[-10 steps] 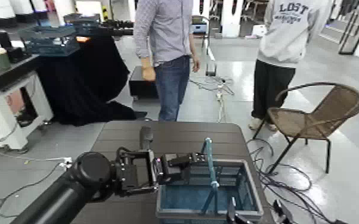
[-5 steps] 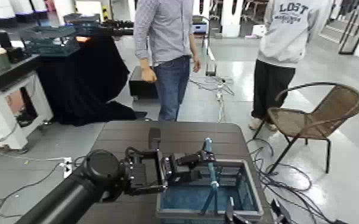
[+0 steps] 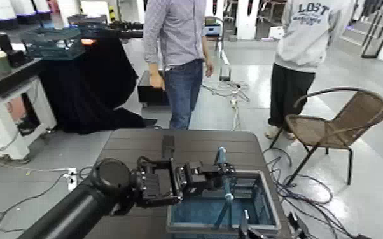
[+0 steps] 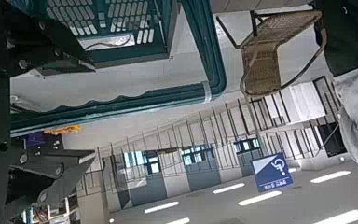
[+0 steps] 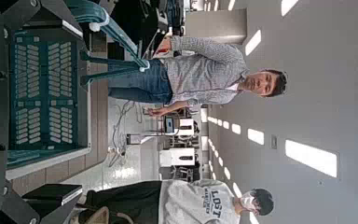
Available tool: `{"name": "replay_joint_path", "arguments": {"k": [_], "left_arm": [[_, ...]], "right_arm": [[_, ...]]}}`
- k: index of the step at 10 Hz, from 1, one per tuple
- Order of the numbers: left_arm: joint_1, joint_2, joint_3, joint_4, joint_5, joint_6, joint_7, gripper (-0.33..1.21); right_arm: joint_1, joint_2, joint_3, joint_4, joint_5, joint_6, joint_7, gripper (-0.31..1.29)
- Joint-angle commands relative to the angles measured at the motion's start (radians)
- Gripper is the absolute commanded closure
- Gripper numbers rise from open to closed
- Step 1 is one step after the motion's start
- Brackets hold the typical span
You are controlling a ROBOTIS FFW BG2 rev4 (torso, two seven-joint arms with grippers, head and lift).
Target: Grasp the handle of the crate.
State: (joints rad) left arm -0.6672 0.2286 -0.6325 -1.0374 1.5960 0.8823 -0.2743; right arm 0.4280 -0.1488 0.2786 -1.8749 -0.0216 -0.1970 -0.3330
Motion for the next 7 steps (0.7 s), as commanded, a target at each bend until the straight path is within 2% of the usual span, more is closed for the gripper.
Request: {"name": "replay_joint_path", "arguments": {"k": [1, 3, 5, 7], "left_arm": [[0.000, 0.000, -0.006, 0.003, 0.010, -0.008, -0.002, 1.03], [0.003, 0.000, -0.006, 0.008, 0.012, -0.014, -0.005, 1.05], [0.006, 0.000, -0.007, 0.008, 0.013, -0.020, -0.006, 1.19], [0.011, 0.003, -0.001, -0.004, 0.013, -0.025, -0.014, 1.19]], "right_arm": [[-0.002, 0.000, 0.001, 0.002, -0.001, -0.002, 0.000, 0.15], [-0.002, -0.002, 0.002, 0.002, -0.001, -0.002, 0.000, 0.15], [-0.002, -0.002, 0.002, 0.002, -0.001, -0.002, 0.000, 0.15], [-0.002, -0.002, 0.001, 0.000, -0.001, -0.004, 0.000, 0.15]]}}
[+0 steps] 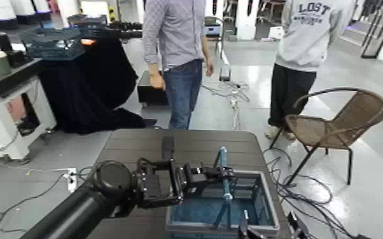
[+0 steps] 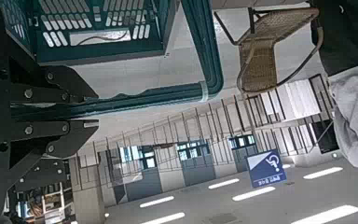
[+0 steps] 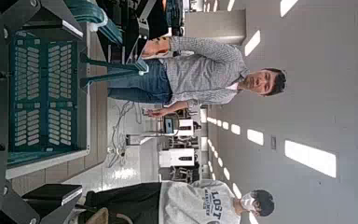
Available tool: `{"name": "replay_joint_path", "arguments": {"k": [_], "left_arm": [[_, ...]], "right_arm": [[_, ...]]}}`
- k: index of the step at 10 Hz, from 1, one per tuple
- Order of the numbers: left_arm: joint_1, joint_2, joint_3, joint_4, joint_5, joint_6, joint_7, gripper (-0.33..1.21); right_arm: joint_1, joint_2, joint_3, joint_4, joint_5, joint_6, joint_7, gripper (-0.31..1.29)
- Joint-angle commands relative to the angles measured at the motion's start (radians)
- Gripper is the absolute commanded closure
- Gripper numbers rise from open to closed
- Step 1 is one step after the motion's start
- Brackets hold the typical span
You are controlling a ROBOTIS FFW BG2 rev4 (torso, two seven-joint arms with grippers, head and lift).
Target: Grasp the handle of the crate.
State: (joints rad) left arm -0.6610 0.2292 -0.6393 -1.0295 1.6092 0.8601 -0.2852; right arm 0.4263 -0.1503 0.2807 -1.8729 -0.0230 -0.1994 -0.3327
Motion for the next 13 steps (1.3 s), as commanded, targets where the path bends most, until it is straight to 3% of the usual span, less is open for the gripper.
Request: {"name": "replay_joint_path", "arguments": {"k": [1, 3, 7, 9, 13], "left_arm": [[0.014, 0.007, 0.015, -0.032, 0.000, -0.001, -0.002, 1.19], [0.051, 0.027, 0.053, -0.089, 0.000, 0.027, 0.021, 1.19], [0.189, 0.068, 0.207, -0.316, 0.000, 0.082, 0.146, 1.19], [0.267, 0.091, 0.256, -0.416, 0.067, 0.103, 0.225, 1.19], [0.414, 0.110, 0.337, -0.546, 0.262, 0.132, 0.357, 1.19]], "right_arm": [[0.002, 0.000, -0.003, -0.003, 0.000, 0.000, 0.000, 0.15], [0.006, 0.005, -0.011, -0.008, 0.000, 0.000, -0.003, 0.15], [0.014, 0.005, -0.024, -0.018, 0.014, -0.011, -0.016, 0.15], [0.015, 0.008, -0.031, -0.020, 0.023, -0.018, -0.022, 0.15], [0.019, 0.009, -0.037, -0.018, 0.031, -0.023, -0.029, 0.15]]}}
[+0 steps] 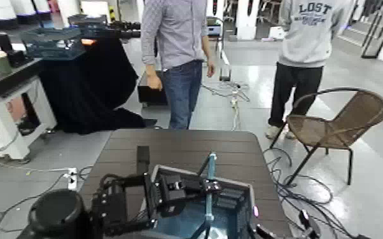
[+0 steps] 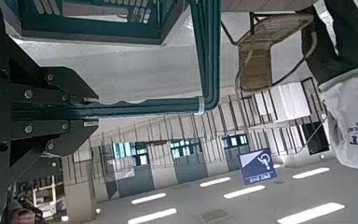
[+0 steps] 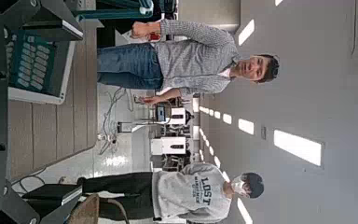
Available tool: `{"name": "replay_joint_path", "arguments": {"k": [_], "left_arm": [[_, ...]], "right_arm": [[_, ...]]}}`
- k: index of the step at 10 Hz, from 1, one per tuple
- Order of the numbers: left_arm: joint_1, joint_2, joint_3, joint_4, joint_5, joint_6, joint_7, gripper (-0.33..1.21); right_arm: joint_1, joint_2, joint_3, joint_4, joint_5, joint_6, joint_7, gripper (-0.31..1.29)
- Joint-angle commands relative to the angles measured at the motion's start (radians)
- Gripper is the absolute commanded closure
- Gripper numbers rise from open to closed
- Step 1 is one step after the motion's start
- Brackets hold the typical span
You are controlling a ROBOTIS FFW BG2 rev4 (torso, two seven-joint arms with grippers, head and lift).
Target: Grasp the handle of the crate.
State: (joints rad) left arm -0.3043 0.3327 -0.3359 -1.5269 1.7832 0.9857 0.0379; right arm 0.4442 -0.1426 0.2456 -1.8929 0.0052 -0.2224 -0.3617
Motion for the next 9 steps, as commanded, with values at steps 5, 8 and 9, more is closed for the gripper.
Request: {"name": "replay_joint_path", "arguments": {"k": [5, 8, 9], "left_arm": [[0.205, 0.037, 0.060, -0.130, 0.325, -0.012, 0.154, 1.19], [0.238, 0.017, 0.058, -0.134, 0.352, -0.035, 0.148, 1.19], [0.237, 0.015, 0.058, -0.136, 0.352, -0.042, 0.142, 1.19]], "right_arm": [[0.001, 0.003, 0.001, 0.005, 0.007, 0.008, -0.011, 0.15], [0.001, 0.003, 0.004, 0.005, 0.006, 0.017, -0.014, 0.15], [0.001, 0.002, 0.006, 0.005, 0.001, 0.018, -0.014, 0.15]]}}
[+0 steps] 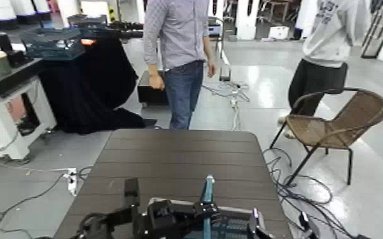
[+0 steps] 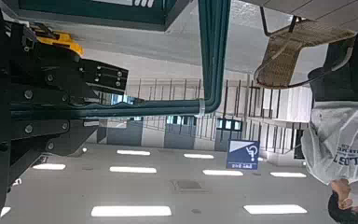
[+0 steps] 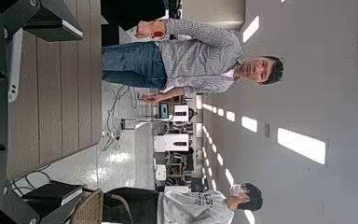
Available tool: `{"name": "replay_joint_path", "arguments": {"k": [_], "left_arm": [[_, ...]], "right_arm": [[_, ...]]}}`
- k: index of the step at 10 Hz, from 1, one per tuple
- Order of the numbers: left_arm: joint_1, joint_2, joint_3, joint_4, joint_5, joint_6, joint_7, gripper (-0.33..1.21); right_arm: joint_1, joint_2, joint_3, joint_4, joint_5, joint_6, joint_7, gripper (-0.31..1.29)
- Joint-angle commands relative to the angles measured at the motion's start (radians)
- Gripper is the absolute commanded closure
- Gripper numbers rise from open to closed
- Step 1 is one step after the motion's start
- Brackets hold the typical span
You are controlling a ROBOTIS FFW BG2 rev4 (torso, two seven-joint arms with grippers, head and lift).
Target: Grasp the handle of the crate.
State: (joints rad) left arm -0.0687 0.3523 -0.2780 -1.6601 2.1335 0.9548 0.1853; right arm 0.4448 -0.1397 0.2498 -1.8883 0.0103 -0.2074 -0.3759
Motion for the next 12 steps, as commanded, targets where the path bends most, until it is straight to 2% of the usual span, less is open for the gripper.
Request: {"name": "replay_joint_path", "arguments": {"k": [1, 12], "left_arm": [[0.007, -0.010, 0.002, -0.004, 0.002, -0.021, -0.015, 1.19], [0.023, -0.026, 0.002, 0.000, 0.000, -0.053, -0.033, 1.19]], "right_arm": [[0.000, -0.001, 0.002, 0.000, -0.007, 0.003, 0.000, 0.15], [-0.003, -0.004, -0.003, -0.014, -0.023, 0.055, 0.017, 0.15]]}}
